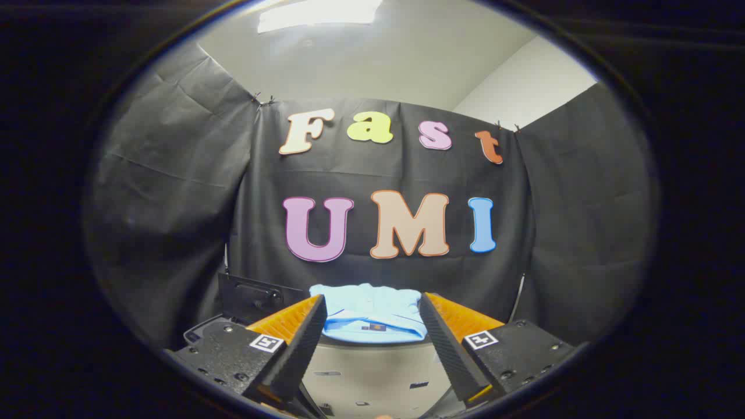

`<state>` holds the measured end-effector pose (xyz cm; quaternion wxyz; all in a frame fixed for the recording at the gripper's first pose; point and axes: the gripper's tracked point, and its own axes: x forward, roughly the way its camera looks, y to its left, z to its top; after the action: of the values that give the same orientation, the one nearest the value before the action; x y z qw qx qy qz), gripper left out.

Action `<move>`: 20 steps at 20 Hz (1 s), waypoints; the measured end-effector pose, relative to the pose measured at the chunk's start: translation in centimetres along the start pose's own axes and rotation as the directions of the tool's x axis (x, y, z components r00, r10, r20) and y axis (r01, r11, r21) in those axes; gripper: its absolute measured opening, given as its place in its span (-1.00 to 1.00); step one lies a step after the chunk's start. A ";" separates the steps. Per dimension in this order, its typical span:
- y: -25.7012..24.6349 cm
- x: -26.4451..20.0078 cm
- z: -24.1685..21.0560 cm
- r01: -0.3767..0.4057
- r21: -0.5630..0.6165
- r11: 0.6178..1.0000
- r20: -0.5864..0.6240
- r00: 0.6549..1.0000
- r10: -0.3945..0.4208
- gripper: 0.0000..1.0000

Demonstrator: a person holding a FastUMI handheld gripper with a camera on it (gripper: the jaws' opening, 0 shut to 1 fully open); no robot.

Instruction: Put the clothes into the washing machine and then close the washing machine lid.

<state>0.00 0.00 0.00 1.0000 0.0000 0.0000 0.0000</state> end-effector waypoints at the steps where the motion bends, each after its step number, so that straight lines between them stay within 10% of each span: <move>1: 0.0 0.1 0.1 -0.001 0.001 1.000 -0.001 1.000 0.001 0.93; 20: 1.3 7.7 -0.4 -0.061 0.016 0.998 -0.071 0.996 0.062 0.94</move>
<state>7.74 1.32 -0.45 0.9989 0.0068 0.0358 0.0309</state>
